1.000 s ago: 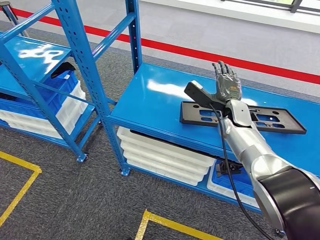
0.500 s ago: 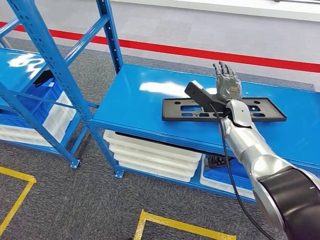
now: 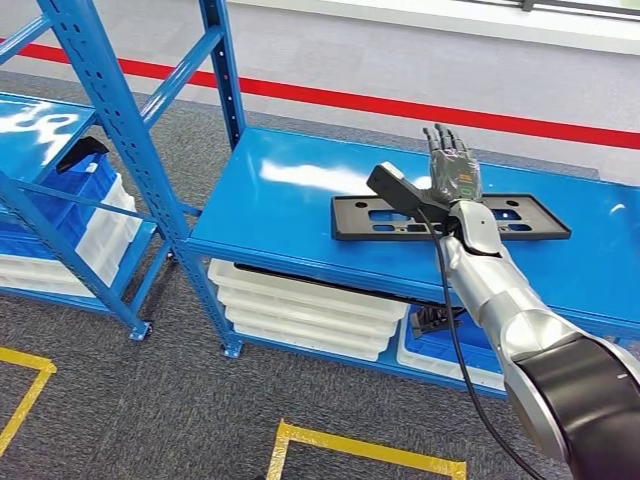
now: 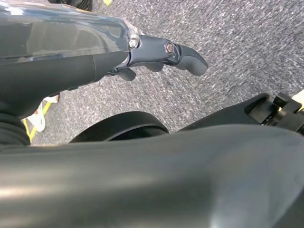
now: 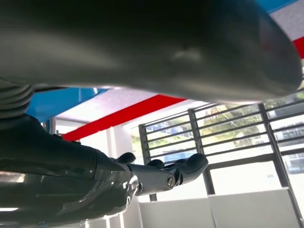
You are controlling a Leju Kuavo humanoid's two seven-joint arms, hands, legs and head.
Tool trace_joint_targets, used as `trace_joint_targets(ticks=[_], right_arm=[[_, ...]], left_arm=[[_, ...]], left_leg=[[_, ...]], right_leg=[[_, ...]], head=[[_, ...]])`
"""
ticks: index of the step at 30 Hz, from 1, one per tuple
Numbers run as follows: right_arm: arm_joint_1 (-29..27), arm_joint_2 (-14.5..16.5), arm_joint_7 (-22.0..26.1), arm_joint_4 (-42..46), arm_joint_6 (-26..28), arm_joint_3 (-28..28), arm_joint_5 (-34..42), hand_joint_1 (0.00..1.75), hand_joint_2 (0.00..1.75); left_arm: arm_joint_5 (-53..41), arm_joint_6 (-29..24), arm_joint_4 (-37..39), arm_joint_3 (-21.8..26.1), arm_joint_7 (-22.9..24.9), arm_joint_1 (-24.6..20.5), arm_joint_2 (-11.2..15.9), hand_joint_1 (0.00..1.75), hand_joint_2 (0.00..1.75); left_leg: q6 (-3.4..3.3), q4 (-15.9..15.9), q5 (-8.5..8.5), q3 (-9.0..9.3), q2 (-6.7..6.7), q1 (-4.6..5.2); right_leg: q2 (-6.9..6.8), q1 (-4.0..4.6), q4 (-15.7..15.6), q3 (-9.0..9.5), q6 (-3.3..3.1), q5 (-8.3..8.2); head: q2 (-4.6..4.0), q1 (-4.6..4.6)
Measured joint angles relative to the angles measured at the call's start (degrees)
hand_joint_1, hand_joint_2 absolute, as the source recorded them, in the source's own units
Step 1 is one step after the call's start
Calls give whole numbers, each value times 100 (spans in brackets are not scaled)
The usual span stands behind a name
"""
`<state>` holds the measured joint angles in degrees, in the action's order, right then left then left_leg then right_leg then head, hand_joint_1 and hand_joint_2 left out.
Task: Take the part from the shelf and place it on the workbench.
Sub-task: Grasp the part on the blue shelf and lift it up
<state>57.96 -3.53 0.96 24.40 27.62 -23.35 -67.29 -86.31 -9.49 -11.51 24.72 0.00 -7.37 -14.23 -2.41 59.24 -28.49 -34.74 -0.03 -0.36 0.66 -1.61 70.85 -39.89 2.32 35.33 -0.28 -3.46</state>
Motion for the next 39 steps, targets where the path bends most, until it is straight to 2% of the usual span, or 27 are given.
trace_joint_targets(ticks=[1,2,3,5,6,7,8,11,13,15,16,17,18,20,21,22,25,27,29,31,32,33,34,36,37,39], right_arm=[[-16,-1,0,-3,-1,1,1,0,0],[-29,-1,0,-5,-2,1,2,0,0],[-38,-1,0,-5,-2,2,3,0,0],[-30,-2,0,-4,-2,4,2,0,0],[-19,-1,0,-3,-3,4,1,0,0],[-11,-1,0,-2,-4,5,1,0,0],[-7,0,0,-2,-6,5,1,0,0],[-4,-2,0,1,-8,5,2,0,0],[3,4,7,4,-8,5,2,0,0],[-5,12,17,4,-9,5,0,0,0],[-14,14,20,4,-9,5,-1,0,0],[-21,14,20,3,-10,5,-1,0,0],[-26,15,20,3,-10,5,-1,0,0],[-22,19,20,4,-10,5,-1,0,0],[-14,22,20,5,-10,5,-1,0,0],[-8,25,20,6,-9,5,-1,0,0],[-2,26,20,5,-10,5,-5,0,0],[5,19,20,5,-10,8,-8,0,0],[18,15,20,3,-12,8,-9,0,0],[3,15,19,-4,-16,7,-10,0,0],[-16,14,19,-7,-18,7,-10,0,0],[-32,13,18,-8,-20,7,-11,0,0],[-39,13,17,-9,-21,8,-11,0,0],[-21,11,17,-8,-21,8,-14,0,0],[-8,12,17,-8,-21,8,-18,0,0],[-2,13,4,-8,-19,5,-38,0,0]], left_arm=[[0,0,-1,0,0,6,0,0,175],[0,0,-1,0,0,10,0,0,175],[0,0,-1,-1,0,10,0,0,175],[0,0,-1,-3,0,5,0,0,175],[0,0,-1,-4,0,2,0,0,175],[0,1,-1,-4,0,-1,0,0,175],[0,4,0,-5,0,0,0,0,175],[0,10,-1,-7,0,3,1,0,175],[0,5,-1,-8,2,1,1,0,175],[0,3,0,-9,4,3,2,0,175],[0,4,1,-9,5,6,2,0,175],[0,4,1,-9,5,9,2,0,175],[0,4,1,-9,5,10,2,0,175],[0,4,0,-9,4,9,2,0,175],[0,3,0,-10,4,7,3,0,175],[0,3,1,-10,4,6,3,0,175],[0,4,0,-11,6,-1,3,0,175],[0,4,-1,-14,7,-10,0,0,175],[0,7,-1,-19,6,-16,-2,0,175],[0,14,-1,-22,5,-12,-2,0,175],[0,18,-1,-23,4,-6,-2,0,175],[0,19,-1,-24,4,-3,-3,0,175],[0,20,-1,-26,4,-2,-3,0,175],[0,20,-1,-31,2,-10,-5,0,175],[0,19,-1,-33,1,-15,-5,0,175],[0,16,-1,-34,0,-20,-5,0,175]], left_leg=[[-2,1,-1,-1,24,7],[-2,4,-1,-1,45,13],[-1,6,-2,2,66,17],[12,12,-11,6,99,25],[25,23,-18,0,111,38],[42,33,-21,-9,121,53],[56,40,-22,-18,133,66],[111,74,-65,-32,154,61],[181,403,-301,-164,114,37],[242,1107,-643,-471,82,10],[258,1419,-746,-613,79,1],[264,1564,-750,-680,78,-3],[258,1494,-647,-649,74,-6],[216,820,-248,-341,27,-8],[190,472,-90,-180,-18,-5],[166,223,-6,-66,-60,2],[106,56,-28,-6,-91,25],[57,2,-8,8,-56,8],[16,-36,15,24,-15,-8],[2,-34,17,23,17,-4],[2,-32,16,24,35,-2],[3,-29,14,25,52,-2],[8,-22,11,27,68,-3],[39,3,-10,25,91,9],[61,20,-20,16,97,21],[94,38,-37,-2,106,45]], right_leg=[[-1,3,278,-124,4,81],[-3,7,384,-168,7,63],[-10,9,259,-106,4,-64],[-79,18,-451,232,-22,-444],[-127,32,-802,391,-39,-574],[-167,46,-1026,487,-60,-635],[-186,59,-1123,521,-75,-635],[-138,47,-1152,520,-137,-645],[-116,19,-1163,528,-190,-660],[-87,16,-1162,526,-215,-660],[-70,17,-1161,526,-217,-660],[-52,17,-1161,528,-217,-660],[-31,17,-1161,534,-216,-659],[18,15,-1161,550,-206,-652],[42,21,-1160,549,-194,-649],[63,23,-1159,540,-173,-649],[103,16,-1164,497,-81,-668],[74,11,-1090,466,-27,-593],[22,13,-649,283,-4,-304],[5,16,72,-40,14,16],[2,17,307,-147,23,64],[-5,16,333,-157,31,0],[-21,14,127,-58,35,-163],[-98,23,-632,302,30,-531],[-130,30,-930,439,8,-627],[-153,49,-1137,522,-39,-636]], head=[[0,-1],[0,-1],[0,-1],[0,-1],[0,-1],[0,-2],[0,-3],[0,-6],[0,-10],[0,-13],[0,-13],[0,-13],[0,-13],[0,-12],[0,-11],[0,-10],[0,-9],[0,-7],[0,-4],[0,-3],[0,-4],[0,-4],[0,-4],[0,-3],[0,-4],[0,-7]])
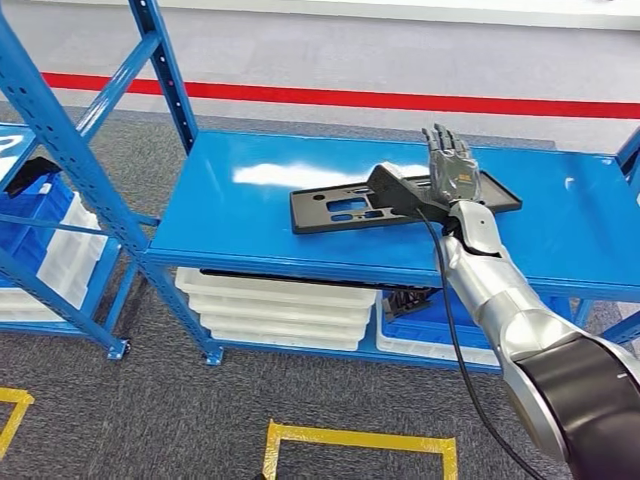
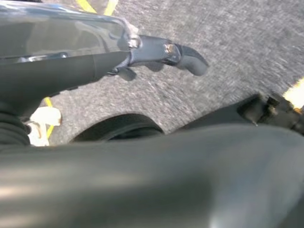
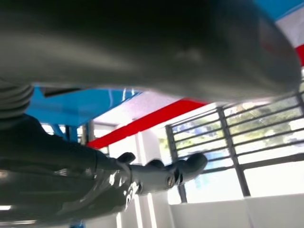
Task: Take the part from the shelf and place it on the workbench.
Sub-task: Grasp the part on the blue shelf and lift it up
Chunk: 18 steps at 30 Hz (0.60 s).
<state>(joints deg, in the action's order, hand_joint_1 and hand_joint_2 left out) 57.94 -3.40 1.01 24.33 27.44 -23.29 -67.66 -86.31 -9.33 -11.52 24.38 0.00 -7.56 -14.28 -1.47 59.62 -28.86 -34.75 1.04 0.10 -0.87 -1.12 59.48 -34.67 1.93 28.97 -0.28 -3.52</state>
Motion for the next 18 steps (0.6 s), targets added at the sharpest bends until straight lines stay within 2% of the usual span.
trace_joint_targets(ticks=[1,4,7,12,16,18], right_arm=[[-2,1,-7,0,-2,-1,-12,0,0],[-3,-1,-16,-1,-59,-1,-44,0,0],[-4,1,-13,-2,-139,-1,-10,0,0],[2,11,-13,-4,-436,54,200,0,0],[13,28,-4,-4,-675,118,353,0,0],[20,38,-6,-4,-744,139,373,0,0]], left_arm=[[0,-3,0,-1,0,1,1,0,175],[0,-11,0,-1,0,-3,3,0,175],[0,-14,0,-1,0,-6,3,0,175],[0,2,0,-1,0,-6,3,0,175],[0,14,0,-1,0,-7,3,0,175],[0,15,0,-1,0,-6,3,0,175]], left_leg=[[-20,1,1,-2,2,0],[-120,-19,13,14,7,3],[-141,-50,37,30,6,0],[-116,-71,55,34,6,-3],[-22,-76,48,33,6,-7],[4,-77,42,32,6,-6]], right_leg=[[13,-3,-13,-3,-22,-5],[30,-1,-19,-4,-36,-11],[32,9,-18,-5,-49,-10],[30,22,-12,-7,-76,-3],[30,23,-9,-9,-82,2],[30,22,-8,-9,-81,2]], head=[[0,-2],[0,-2],[0,-2],[0,-2],[0,-2],[0,-2]])
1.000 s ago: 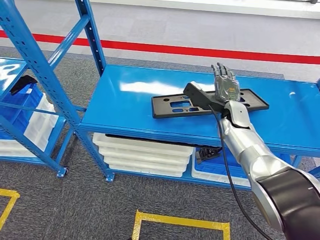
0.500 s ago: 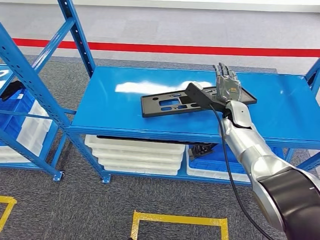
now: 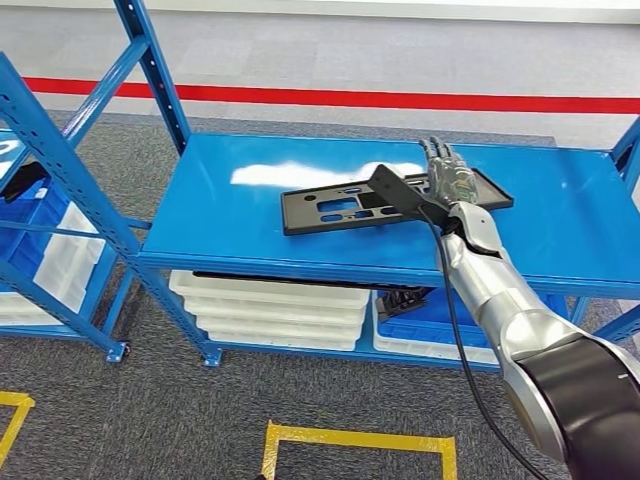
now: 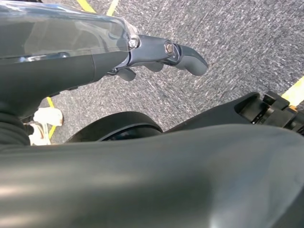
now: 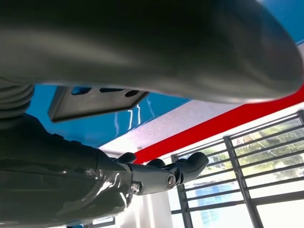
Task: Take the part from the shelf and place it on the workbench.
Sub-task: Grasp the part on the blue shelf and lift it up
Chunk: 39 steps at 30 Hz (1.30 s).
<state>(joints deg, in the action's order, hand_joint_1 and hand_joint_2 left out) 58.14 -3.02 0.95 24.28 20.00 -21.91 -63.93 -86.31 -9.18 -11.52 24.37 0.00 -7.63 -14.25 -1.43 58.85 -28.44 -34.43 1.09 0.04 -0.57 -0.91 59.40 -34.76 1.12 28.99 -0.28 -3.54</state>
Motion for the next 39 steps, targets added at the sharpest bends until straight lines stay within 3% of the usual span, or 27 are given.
trace_joint_targets(ticks=[10,26,39], right_arm=[[12,46,285,-2,-296,95,329,0,0],[14,46,308,-2,-498,104,387,0,0],[9,-5,326,-2,-189,-85,-38,0,0]], left_arm=[[-7,2,0,-2,0,1,0,0,175],[-4,7,0,-13,0,0,2,0,175],[-7,7,0,-22,0,1,2,0,175]], left_leg=[[10,13,-6,-6,-1,43],[9,16,-7,-6,-1,52],[9,16,-7,-6,-1,53]], right_leg=[[-4,-40,-1,4,3,-1],[-5,-46,-2,3,4,-2],[-4,-46,-2,3,4,-1]], head=[[0,0],[0,0],[0,0]])
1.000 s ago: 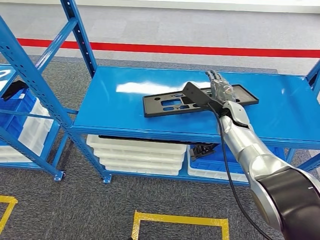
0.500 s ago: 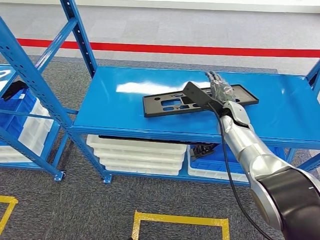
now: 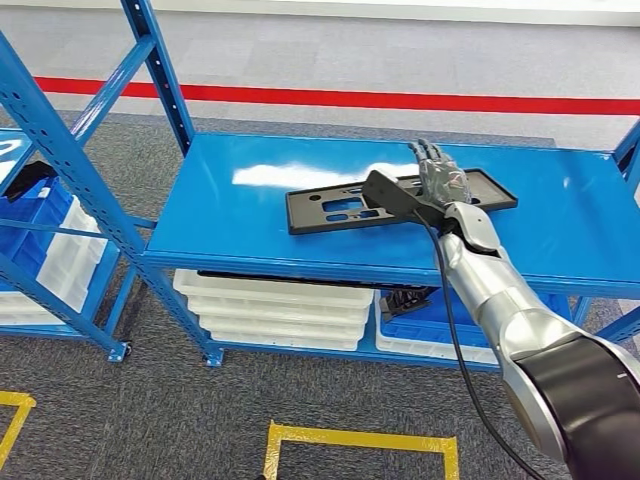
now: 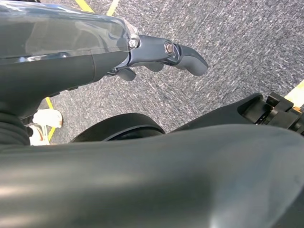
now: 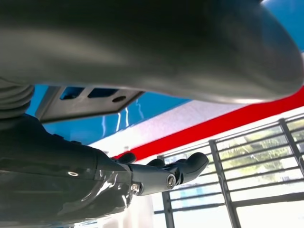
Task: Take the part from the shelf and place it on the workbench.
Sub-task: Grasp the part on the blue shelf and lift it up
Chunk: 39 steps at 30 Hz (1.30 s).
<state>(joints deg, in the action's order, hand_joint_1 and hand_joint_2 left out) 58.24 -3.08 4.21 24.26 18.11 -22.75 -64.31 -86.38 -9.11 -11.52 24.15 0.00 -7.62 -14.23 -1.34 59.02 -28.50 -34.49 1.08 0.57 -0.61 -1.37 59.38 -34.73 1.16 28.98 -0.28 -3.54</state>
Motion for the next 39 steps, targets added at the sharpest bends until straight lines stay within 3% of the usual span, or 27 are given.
trace_joint_targets(ticks=[15,24,28,33,39], right_arm=[[-36,-127,21,2,282,-169,-78,0,0],[-231,-197,587,43,445,-30,603,0,0],[-253,-279,429,56,559,-13,390,0,0],[-179,-403,594,55,-20,-167,146,0,0],[-65,-501,385,55,-80,-319,51,0,0]], left_arm=[[-4,0,0,-7,-15,1,0,0,175],[-36,20,0,-21,-53,5,0,0,175],[-63,21,0,-30,-55,10,0,0,175],[-57,40,0,-45,-91,16,0,0,175],[6,56,0,-58,-114,29,0,0,175]], left_leg=[[0,0,0,0,0,0],[0,1,0,0,0,0],[0,1,0,-1,-1,0],[0,1,0,0,0,0],[0,1,0,-1,-2,0]], right_leg=[[0,0,0,0,0,0],[0,0,0,0,0,0],[-4,0,0,1,0,0],[-6,0,0,1,0,-1],[-9,0,0,1,1,-1]], head=[[0,0],[0,0],[0,1],[0,1],[0,2]])
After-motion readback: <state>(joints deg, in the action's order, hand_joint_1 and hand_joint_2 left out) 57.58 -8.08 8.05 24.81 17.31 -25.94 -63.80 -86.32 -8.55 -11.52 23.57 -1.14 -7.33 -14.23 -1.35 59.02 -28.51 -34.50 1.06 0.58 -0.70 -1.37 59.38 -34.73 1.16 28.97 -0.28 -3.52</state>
